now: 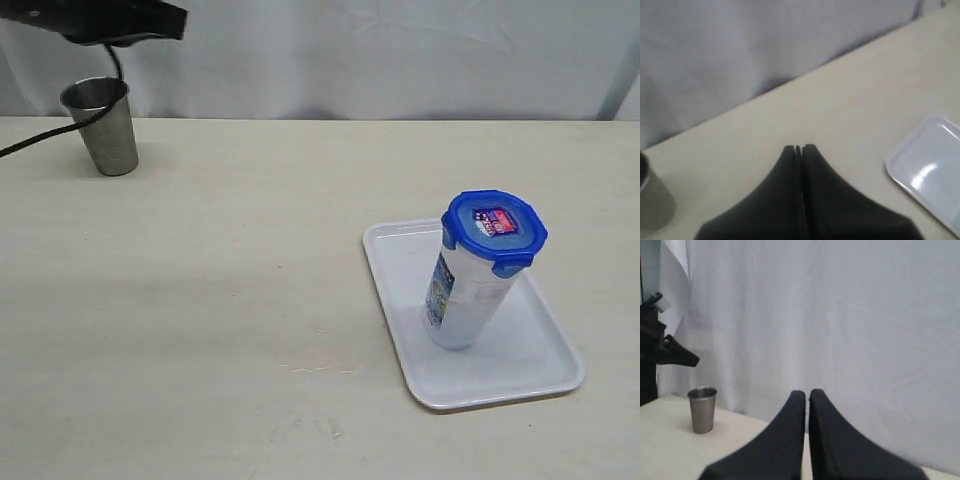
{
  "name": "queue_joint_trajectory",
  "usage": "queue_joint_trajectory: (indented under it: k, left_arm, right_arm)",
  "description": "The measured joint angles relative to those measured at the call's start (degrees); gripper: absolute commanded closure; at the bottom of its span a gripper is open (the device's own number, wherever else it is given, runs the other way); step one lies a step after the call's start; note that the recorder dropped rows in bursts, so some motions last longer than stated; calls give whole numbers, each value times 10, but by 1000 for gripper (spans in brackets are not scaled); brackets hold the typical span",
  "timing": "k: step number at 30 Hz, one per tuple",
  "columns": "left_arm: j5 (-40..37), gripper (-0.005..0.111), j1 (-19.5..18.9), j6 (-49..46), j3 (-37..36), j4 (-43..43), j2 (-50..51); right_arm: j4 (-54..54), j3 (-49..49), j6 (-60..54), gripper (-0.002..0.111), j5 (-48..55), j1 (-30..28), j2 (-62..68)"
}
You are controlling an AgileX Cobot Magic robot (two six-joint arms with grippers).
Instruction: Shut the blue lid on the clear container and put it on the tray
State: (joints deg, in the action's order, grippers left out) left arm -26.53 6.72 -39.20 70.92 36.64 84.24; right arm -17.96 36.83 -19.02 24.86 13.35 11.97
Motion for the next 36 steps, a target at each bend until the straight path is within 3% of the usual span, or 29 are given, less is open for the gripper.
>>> queue_joint_trajectory:
  k: [3,6,13,18,36]
  left_arm:
    - [101,107,0,10,-104,4,-98]
    - [216,107,0,16,-248,33,-266]
    - [233,107,0,27,-462,45,-625]
    - [205,107,0,30,-529,63,-812]
    - [191,107,0,31,-533,69,-842]
  right_arm:
    - [5,-31,0,104,-22,0,-66]
    - [5,-59,4,104,-33,0,-118]
    - [5,-65,24,104,-18,0,-119]
    - [5,-65,75,104,27,0,-119]
    - [5,-65,81,104,37,0,-119]
